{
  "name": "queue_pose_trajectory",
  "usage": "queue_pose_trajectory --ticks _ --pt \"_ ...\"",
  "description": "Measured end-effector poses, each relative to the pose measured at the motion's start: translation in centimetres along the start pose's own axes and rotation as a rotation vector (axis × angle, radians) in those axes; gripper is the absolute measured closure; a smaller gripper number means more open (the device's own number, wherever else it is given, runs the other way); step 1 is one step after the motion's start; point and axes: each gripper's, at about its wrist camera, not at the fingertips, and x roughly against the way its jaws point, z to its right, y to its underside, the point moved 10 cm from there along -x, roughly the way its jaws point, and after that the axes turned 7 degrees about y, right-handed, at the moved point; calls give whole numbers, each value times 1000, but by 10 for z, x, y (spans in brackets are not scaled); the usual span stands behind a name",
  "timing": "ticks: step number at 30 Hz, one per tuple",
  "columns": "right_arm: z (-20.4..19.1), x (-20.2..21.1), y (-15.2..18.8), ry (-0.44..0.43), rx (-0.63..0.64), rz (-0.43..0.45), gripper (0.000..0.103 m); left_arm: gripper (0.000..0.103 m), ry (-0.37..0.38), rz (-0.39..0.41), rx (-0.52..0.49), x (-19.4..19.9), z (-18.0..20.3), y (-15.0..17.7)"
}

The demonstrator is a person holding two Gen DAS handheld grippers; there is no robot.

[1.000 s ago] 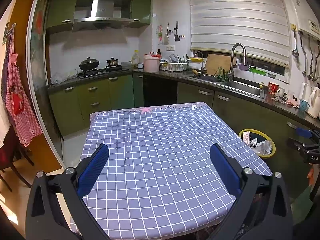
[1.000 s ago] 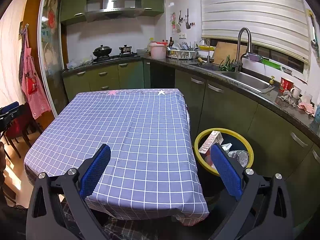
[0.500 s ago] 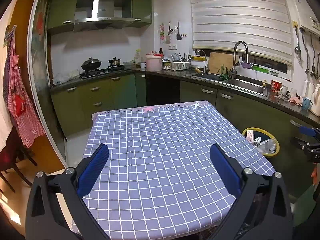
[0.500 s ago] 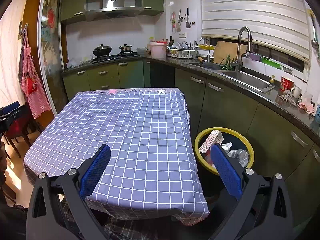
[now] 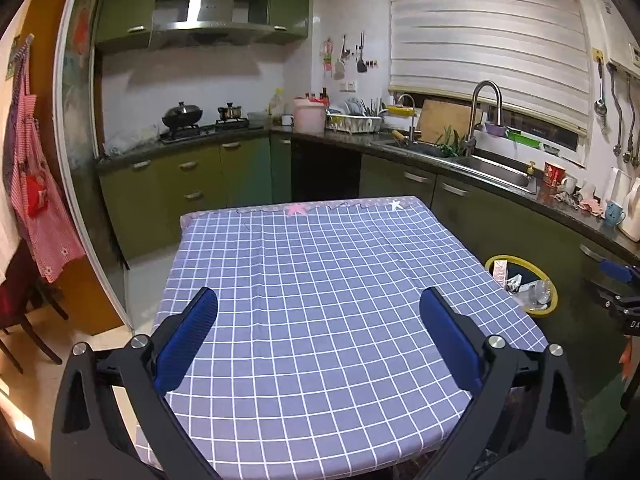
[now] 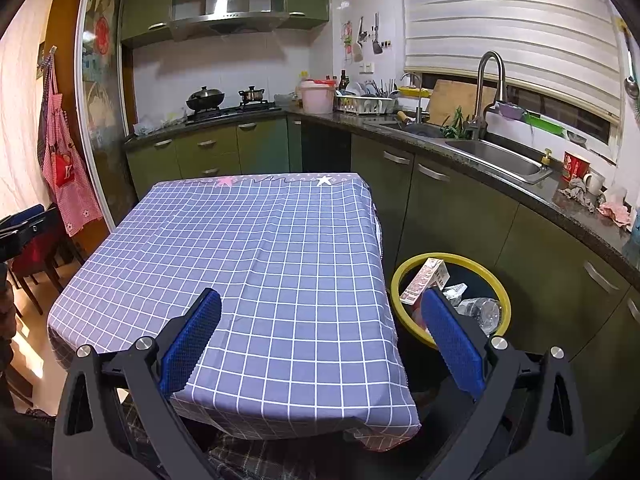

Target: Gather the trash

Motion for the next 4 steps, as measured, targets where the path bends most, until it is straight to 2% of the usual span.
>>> queue_pose_trajectory --ticks 4 --pt "-2 -8 2 2 14 -15 5 7 -6 -26 -7 -16 -4 2"
